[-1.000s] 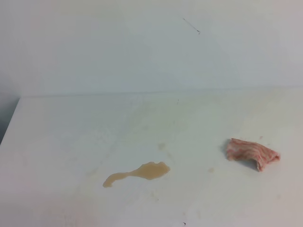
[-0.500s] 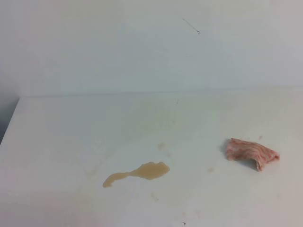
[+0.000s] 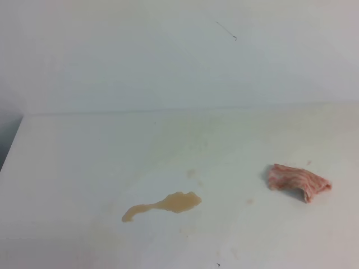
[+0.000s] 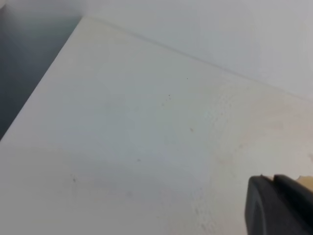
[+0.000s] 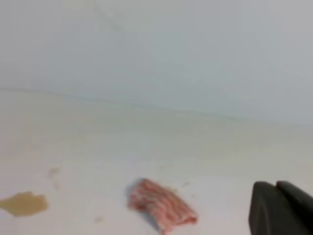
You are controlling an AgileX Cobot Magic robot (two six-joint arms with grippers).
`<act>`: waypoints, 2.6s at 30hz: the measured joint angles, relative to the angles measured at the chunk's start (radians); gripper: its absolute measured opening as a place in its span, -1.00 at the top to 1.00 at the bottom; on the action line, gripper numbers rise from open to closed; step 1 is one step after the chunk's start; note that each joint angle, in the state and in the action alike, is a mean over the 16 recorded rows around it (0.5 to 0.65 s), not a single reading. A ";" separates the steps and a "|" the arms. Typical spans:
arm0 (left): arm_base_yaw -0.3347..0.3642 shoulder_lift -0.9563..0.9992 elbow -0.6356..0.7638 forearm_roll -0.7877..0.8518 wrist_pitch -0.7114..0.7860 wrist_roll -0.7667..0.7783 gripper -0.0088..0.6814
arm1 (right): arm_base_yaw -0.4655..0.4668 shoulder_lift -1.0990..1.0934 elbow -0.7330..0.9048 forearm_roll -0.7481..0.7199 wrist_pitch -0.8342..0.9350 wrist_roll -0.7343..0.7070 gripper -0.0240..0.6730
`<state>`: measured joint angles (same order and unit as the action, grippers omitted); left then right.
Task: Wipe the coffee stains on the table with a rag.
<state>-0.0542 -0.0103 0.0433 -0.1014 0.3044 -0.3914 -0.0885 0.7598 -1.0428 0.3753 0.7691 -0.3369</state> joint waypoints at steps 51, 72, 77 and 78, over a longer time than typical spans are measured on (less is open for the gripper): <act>-0.001 -0.021 0.000 -0.006 -0.002 0.000 0.97 | 0.307 1.139 -0.139 -0.210 -0.148 0.416 0.62; -0.001 -0.021 0.000 -0.004 -0.004 0.000 0.97 | 0.453 1.133 -0.342 0.344 -0.067 -0.039 0.93; -0.001 -0.021 0.000 -0.004 -0.004 0.001 0.97 | 0.509 1.185 -0.343 0.380 -0.131 -0.029 0.93; -0.001 -0.021 0.000 -0.004 -0.004 0.001 0.97 | 0.517 1.199 -0.343 0.385 -0.141 -0.025 0.93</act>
<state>-0.0554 -0.0313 0.0433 -0.1053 0.3008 -0.3903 0.4287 1.9587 -1.3860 0.7600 0.6282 -0.3615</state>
